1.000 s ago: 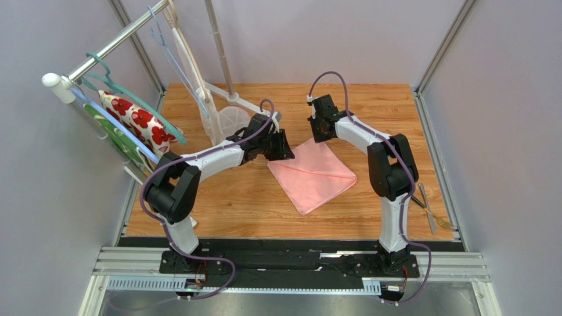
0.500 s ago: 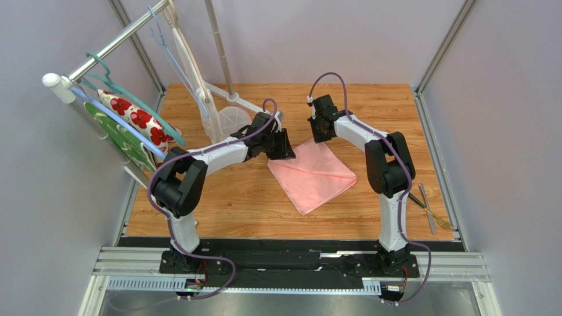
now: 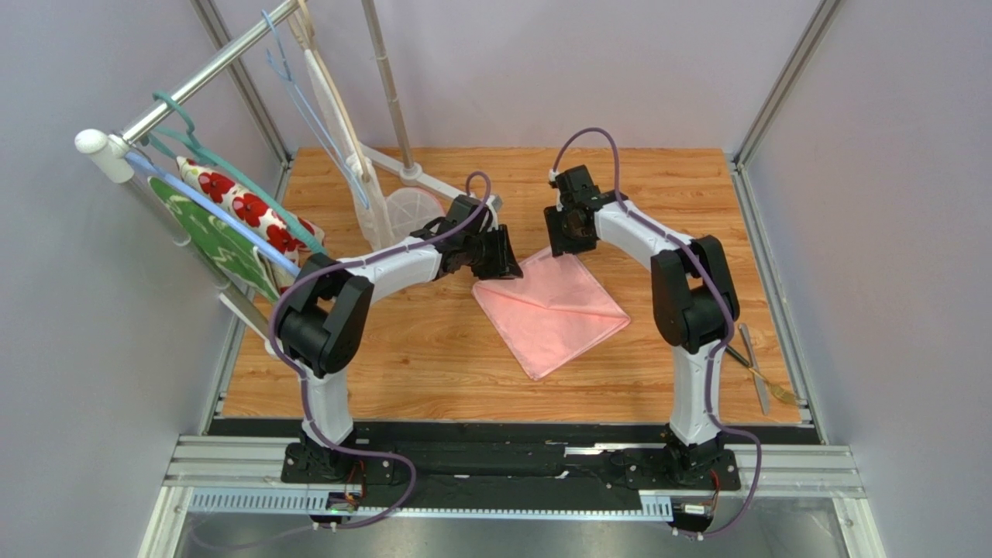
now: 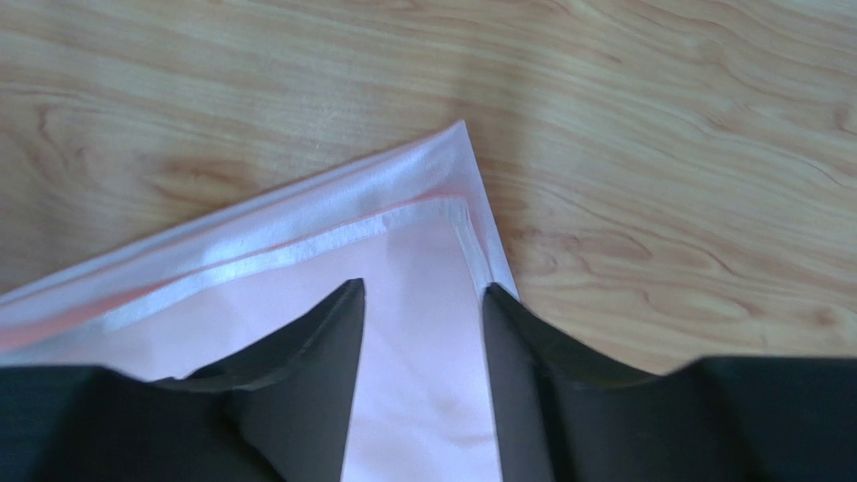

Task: Fold the napkin into a case and place the utensils inside
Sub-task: Fold the top corner of the square-folded napkin at the center of the board, then smooth out the upper triangle-folded napkin at the center of the board.

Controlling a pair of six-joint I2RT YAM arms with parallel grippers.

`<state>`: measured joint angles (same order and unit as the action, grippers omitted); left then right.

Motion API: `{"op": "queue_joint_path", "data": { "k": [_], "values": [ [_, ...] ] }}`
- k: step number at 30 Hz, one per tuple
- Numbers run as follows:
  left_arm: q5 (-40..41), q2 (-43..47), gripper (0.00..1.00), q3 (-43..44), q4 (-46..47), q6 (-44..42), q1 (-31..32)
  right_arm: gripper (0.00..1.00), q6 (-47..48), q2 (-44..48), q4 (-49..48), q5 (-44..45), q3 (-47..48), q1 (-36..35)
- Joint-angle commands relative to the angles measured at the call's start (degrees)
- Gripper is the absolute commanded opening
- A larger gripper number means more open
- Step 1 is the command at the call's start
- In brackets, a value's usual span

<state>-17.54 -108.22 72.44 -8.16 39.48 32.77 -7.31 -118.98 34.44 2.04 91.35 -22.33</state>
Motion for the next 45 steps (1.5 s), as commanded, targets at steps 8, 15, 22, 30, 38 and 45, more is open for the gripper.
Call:
{"op": "queue_joint_path", "data": {
  "k": [8, 15, 22, 30, 38, 45],
  "values": [
    [-2.5, -1.4, 0.35, 1.0, 1.7, -0.1, -0.5, 0.60, -8.6, 19.6, -2.1, -9.6, -16.5, 2.9],
    [-1.2, -3.1, 0.34, 0.3, 1.6, -1.1, -1.8, 0.52, -13.6, 22.9, -9.8, -20.5, -27.7, 5.4],
    [-0.6, -4.3, 0.33, -1.5, 2.3, -1.3, -3.9, 0.43, -16.1, 25.6, -15.8, -27.0, -34.9, 11.5],
    [2.0, -3.7, 0.33, -4.1, 2.2, -1.5, -4.1, 0.44, -16.5, 27.4, -19.6, -29.4, -40.7, 17.6],
    [2.4, 0.9, 0.33, -6.4, 1.8, -1.5, -4.0, 0.45, -16.7, 27.6, -19.1, -29.5, -40.9, 18.5],
    [-1.7, 0.8, 0.33, -5.8, 1.9, 1.6, -5.4, 0.47, -17.8, 31.8, -17.3, -31.8, -41.3, 18.5]
  ]
}}
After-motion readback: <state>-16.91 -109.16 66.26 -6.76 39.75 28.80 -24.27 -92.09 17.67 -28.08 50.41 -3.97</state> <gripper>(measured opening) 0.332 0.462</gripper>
